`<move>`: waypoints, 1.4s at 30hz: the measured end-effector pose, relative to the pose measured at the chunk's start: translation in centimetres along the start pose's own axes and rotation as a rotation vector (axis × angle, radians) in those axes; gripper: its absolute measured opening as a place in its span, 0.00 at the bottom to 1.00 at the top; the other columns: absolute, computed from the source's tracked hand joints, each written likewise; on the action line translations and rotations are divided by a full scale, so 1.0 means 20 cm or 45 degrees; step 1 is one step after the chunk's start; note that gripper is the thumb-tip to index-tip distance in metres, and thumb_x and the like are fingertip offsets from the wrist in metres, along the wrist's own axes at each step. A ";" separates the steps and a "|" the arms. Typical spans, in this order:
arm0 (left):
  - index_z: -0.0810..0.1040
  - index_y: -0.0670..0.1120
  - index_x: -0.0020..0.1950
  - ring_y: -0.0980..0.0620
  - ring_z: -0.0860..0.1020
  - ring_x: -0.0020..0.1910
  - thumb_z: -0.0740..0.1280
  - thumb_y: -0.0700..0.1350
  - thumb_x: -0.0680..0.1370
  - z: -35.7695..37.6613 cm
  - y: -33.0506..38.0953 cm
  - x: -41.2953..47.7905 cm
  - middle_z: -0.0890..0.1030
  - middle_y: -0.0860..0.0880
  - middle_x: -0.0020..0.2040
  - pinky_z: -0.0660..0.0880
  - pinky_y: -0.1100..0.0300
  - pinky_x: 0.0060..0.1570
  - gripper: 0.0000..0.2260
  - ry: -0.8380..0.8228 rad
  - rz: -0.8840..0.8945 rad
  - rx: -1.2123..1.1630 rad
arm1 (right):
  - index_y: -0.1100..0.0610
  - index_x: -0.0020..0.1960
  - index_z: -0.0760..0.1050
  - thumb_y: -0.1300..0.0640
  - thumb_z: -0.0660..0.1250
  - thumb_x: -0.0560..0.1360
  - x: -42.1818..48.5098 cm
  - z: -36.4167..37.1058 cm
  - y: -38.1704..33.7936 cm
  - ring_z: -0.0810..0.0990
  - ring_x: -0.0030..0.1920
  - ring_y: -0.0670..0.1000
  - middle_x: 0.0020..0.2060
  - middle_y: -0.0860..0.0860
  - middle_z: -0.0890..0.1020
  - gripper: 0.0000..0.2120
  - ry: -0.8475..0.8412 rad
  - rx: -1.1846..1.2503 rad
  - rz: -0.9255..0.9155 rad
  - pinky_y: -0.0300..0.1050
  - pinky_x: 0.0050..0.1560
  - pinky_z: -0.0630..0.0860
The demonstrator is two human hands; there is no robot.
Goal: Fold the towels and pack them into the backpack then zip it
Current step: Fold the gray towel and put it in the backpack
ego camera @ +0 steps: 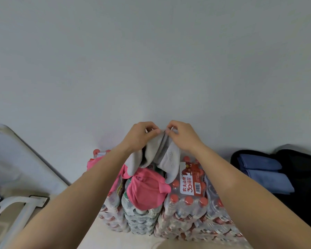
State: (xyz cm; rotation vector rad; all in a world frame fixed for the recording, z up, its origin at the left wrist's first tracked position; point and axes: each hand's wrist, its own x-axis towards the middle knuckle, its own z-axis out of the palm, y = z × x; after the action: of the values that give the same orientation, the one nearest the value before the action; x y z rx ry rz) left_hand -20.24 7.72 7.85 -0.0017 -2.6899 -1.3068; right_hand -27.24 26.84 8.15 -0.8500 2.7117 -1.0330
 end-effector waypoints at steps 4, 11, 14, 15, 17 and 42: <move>0.78 0.54 0.42 0.53 0.77 0.40 0.65 0.53 0.80 -0.04 -0.11 -0.05 0.81 0.53 0.40 0.71 0.60 0.43 0.09 0.049 -0.121 0.084 | 0.52 0.50 0.76 0.51 0.62 0.81 0.02 -0.08 0.04 0.78 0.48 0.51 0.47 0.50 0.82 0.07 0.249 0.024 0.109 0.48 0.49 0.74; 0.79 0.54 0.41 0.59 0.75 0.38 0.66 0.50 0.80 -0.19 -0.22 -0.12 0.80 0.57 0.39 0.69 0.62 0.38 0.08 0.050 -0.236 0.199 | 0.52 0.47 0.75 0.52 0.61 0.81 0.02 -0.21 0.17 0.77 0.40 0.54 0.35 0.47 0.77 0.06 0.442 -0.097 0.255 0.48 0.40 0.73; 0.80 0.53 0.41 0.59 0.75 0.38 0.68 0.51 0.79 -0.23 -0.25 -0.15 0.80 0.55 0.40 0.69 0.64 0.38 0.07 -0.038 -0.263 0.256 | 0.53 0.48 0.75 0.53 0.61 0.81 0.01 -0.23 0.19 0.76 0.40 0.54 0.36 0.48 0.77 0.07 0.476 -0.081 0.291 0.48 0.41 0.73; 0.80 0.52 0.42 0.59 0.75 0.39 0.68 0.50 0.79 -0.23 -0.26 -0.15 0.80 0.55 0.41 0.69 0.64 0.39 0.07 -0.086 -0.255 0.306 | 0.53 0.48 0.75 0.52 0.61 0.81 0.01 -0.23 0.20 0.76 0.40 0.54 0.37 0.48 0.77 0.07 0.478 -0.072 0.296 0.49 0.41 0.74; 0.79 0.51 0.45 0.54 0.76 0.44 0.65 0.47 0.81 -0.22 -0.27 -0.16 0.78 0.54 0.44 0.68 0.62 0.42 0.06 -0.159 -0.233 0.430 | 0.52 0.48 0.75 0.52 0.61 0.81 0.00 -0.24 0.19 0.76 0.40 0.54 0.36 0.48 0.77 0.07 0.465 -0.090 0.294 0.48 0.41 0.73; 0.82 0.51 0.45 0.52 0.79 0.47 0.67 0.50 0.78 -0.06 -0.13 -0.12 0.84 0.52 0.46 0.70 0.61 0.46 0.06 0.227 -0.390 0.105 | 0.55 0.59 0.78 0.57 0.74 0.73 -0.20 -0.02 0.22 0.81 0.47 0.51 0.46 0.52 0.82 0.16 0.327 0.174 0.461 0.43 0.53 0.75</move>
State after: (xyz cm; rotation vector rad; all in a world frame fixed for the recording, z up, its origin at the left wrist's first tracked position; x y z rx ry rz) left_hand -17.86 5.38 6.17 0.5293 -2.6606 -1.2016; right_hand -26.04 31.99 5.25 -0.2019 2.8043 -1.2923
